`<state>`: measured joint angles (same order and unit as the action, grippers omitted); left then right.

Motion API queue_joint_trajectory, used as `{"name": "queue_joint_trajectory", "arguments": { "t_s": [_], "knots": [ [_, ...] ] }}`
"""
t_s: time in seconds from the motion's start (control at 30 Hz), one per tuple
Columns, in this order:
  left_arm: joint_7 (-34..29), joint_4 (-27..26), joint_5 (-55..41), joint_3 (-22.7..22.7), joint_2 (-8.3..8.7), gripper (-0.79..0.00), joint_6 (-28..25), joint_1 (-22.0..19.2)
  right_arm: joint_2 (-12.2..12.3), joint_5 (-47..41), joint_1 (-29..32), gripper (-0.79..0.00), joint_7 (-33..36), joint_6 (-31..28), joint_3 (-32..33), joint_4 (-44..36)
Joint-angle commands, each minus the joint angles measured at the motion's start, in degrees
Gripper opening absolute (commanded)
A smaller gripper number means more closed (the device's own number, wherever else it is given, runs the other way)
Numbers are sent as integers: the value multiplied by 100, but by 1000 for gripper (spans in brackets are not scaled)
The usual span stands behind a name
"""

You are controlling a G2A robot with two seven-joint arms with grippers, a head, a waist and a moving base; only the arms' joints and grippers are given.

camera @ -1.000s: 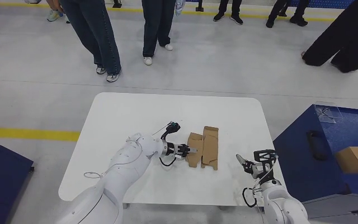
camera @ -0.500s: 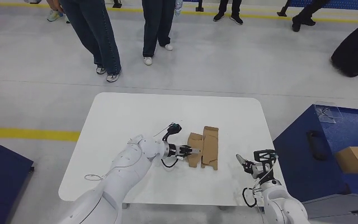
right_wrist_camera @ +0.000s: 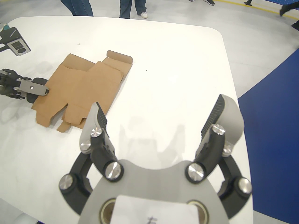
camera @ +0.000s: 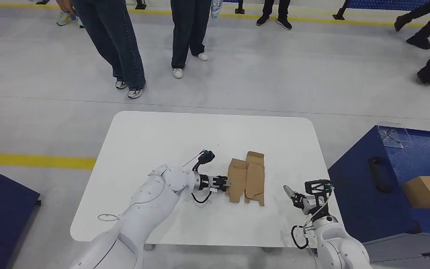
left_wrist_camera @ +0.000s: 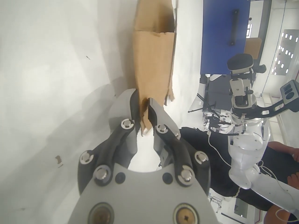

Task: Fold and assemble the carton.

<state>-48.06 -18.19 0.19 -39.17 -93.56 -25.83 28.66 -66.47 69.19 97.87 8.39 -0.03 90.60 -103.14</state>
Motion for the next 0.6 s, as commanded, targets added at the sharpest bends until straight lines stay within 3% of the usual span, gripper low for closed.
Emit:
{"name": "queue_joint_trajectory", "arguments": {
  "t_s": [0.0, 0.2, 0.37, 0.47, 0.57],
  "knots": [
    [-23, -14, -14, -22, 4, -785, -31, 15, 0, 0, 0, 0, 0, 0, 0, 0],
    [-99, -260, -277, -228, 63, -785, -786, 48, 0, 0, 0, 0, 0, 0, 0, 0],
    [-247, -857, -672, -636, 297, -785, -1724, 148, 0, 0, 0, 0, 0, 0, 0, 0],
    [-446, -1643, -704, -953, 549, -785, -2052, 401, 0, 0, 0, 0, 0, 0, 0, 0],
    [-507, -2921, -411, -1424, 889, -785, -1923, 941, 0, 0, 0, 0, 0, 0, 0, 0]
  ]
}}
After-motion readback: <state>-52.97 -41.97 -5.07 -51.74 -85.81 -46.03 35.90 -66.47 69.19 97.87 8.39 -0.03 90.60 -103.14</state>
